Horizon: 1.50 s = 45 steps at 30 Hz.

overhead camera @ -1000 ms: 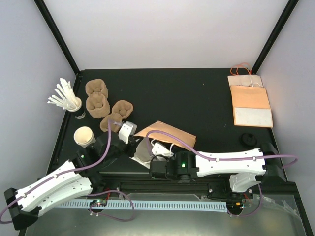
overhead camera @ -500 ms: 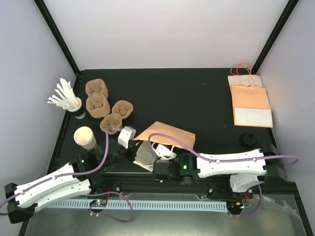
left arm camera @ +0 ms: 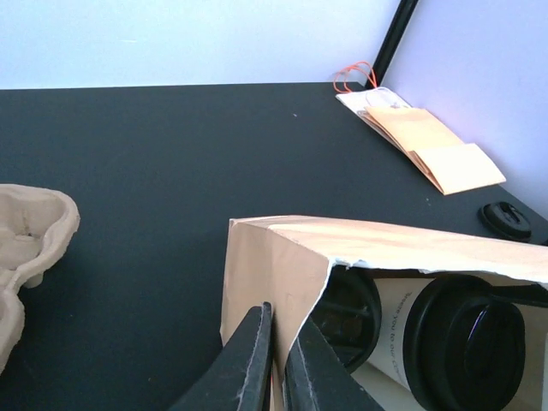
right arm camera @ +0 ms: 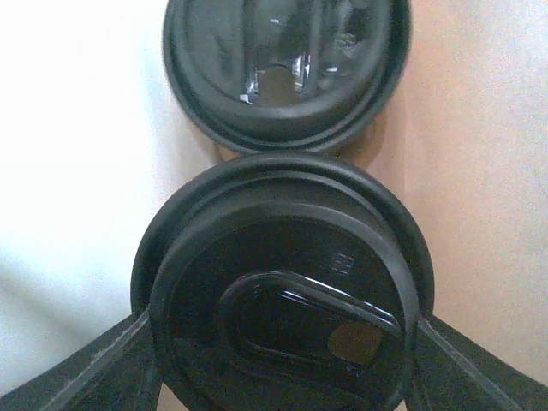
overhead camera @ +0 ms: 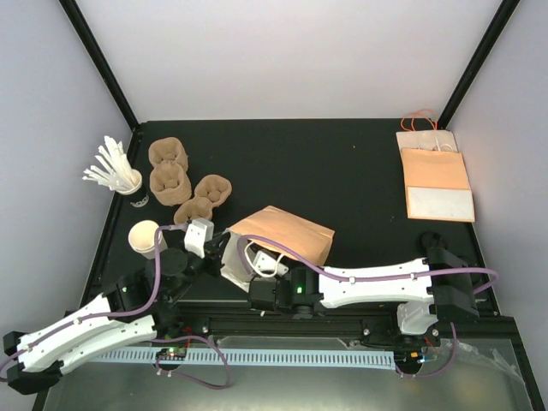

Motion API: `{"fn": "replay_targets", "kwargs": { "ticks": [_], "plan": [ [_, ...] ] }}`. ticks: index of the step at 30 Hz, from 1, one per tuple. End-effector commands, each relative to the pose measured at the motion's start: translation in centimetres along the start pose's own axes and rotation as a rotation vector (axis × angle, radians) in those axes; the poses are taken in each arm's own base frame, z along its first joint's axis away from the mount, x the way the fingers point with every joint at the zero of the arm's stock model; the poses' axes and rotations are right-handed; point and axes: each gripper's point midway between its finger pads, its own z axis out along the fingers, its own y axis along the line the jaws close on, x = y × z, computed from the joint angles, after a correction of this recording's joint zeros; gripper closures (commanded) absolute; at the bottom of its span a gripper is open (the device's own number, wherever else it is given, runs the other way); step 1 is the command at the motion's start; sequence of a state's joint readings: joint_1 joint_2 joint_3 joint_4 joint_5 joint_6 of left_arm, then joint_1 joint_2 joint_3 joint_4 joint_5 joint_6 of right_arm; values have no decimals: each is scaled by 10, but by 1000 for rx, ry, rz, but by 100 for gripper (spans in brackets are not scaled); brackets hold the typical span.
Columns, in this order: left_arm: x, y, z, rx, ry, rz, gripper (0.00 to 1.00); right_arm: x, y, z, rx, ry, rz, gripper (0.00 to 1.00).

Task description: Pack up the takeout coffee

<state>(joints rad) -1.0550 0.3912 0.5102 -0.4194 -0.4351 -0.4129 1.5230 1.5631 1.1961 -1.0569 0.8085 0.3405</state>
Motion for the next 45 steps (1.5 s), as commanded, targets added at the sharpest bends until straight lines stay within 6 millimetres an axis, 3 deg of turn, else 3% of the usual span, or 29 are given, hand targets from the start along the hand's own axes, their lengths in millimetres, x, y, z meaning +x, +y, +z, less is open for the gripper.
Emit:
{"fn": "replay_targets", "kwargs": {
  "ticks": [1, 7, 11, 16, 17, 22, 26, 28, 30, 32, 35, 40, 45],
  "plan": [
    [-4, 5, -5, -15, -25, 24, 92, -30, -6, -5, 4, -128, 49, 98],
    [-16, 8, -12, -27, -69, 34, 90, -51, -16, -9, -11, -193, 70, 98],
    [-13, 9, -12, -22, -65, 33, 83, -39, -17, -6, -31, -125, 53, 98],
    [-3, -2, -9, 42, -26, 15, 84, -26, -20, -8, -43, -117, 64, 98],
    [0, -4, -8, 50, -14, 11, 80, -24, -19, -7, -43, -115, 61, 98],
    [11, -4, -7, 45, 50, -50, 36, -20, -17, -4, -43, -101, 50, 98],
    [18, -6, -7, 38, 130, -69, 32, -19, -15, -2, -49, -103, 55, 98],
    [24, -8, -5, 28, 183, -73, 34, -17, -14, 0, -52, -101, 59, 98],
    [32, -5, -3, -6, 239, -77, 43, -16, -16, -1, -50, -101, 64, 98],
    [39, -3, -2, -35, 282, -83, 60, -13, -18, -1, -48, -109, 71, 98],
    [40, -9, 1, -1, 284, -76, 97, -9, -17, 1, -49, -121, 49, 98],
    [24, -11, -4, 4, 251, -49, 99, -4, -22, 5, 8, -64, 1, 99],
    [25, -12, -2, 13, 250, -41, 98, -2, -33, 9, 91, -71, 6, 99]
  ]
}}
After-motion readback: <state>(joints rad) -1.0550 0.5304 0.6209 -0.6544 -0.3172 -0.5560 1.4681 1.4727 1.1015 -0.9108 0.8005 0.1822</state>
